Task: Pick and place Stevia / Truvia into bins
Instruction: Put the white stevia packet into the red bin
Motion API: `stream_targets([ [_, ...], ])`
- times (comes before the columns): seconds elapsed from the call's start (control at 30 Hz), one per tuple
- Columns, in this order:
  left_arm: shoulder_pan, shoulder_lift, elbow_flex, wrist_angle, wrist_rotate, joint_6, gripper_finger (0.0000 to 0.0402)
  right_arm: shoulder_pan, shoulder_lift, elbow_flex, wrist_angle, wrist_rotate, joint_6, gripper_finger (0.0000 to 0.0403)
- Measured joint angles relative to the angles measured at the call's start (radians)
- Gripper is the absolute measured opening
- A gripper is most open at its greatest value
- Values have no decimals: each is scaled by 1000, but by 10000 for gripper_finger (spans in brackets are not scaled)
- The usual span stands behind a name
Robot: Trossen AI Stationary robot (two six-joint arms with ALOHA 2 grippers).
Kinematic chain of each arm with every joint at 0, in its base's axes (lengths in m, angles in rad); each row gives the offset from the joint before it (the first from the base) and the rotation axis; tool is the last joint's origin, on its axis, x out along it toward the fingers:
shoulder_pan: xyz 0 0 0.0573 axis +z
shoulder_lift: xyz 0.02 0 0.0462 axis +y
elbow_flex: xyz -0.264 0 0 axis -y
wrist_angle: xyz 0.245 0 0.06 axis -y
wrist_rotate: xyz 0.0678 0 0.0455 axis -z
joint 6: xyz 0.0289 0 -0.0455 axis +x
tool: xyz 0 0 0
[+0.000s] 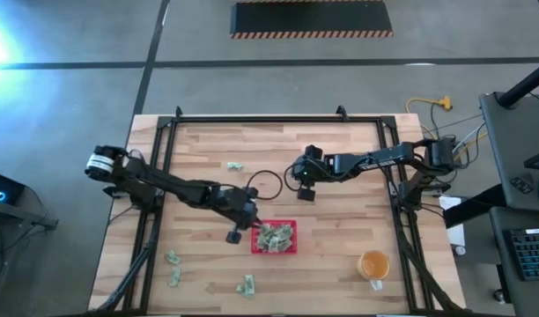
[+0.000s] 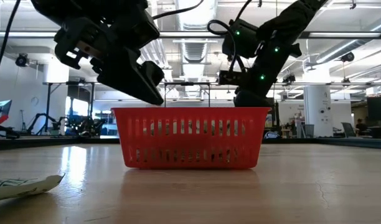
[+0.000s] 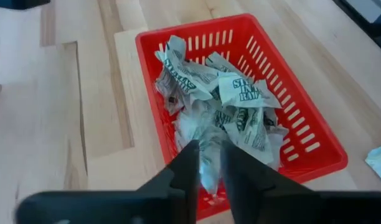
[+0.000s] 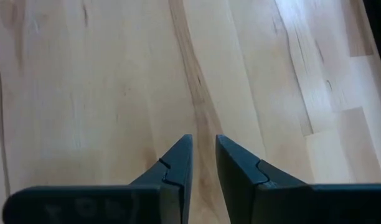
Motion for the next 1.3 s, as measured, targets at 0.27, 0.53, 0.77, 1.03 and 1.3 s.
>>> stream_targets([
  [0.27,7,-58,-1,-83,-125,43,133,0,0,0,0,-2,0,60],
  [0.53,88,-145,-8,-397,-686,107,139,1,0,0,1,-16,12,59],
  [0.77,365,-151,-25,-450,-446,144,139,2,0,0,8,-18,14,59],
  [1.03,637,-91,-25,-452,-166,227,139,3,0,0,8,-19,25,61],
  [1.3,680,4,-23,-450,-108,263,139,3,0,0,9,-19,14,57],
])
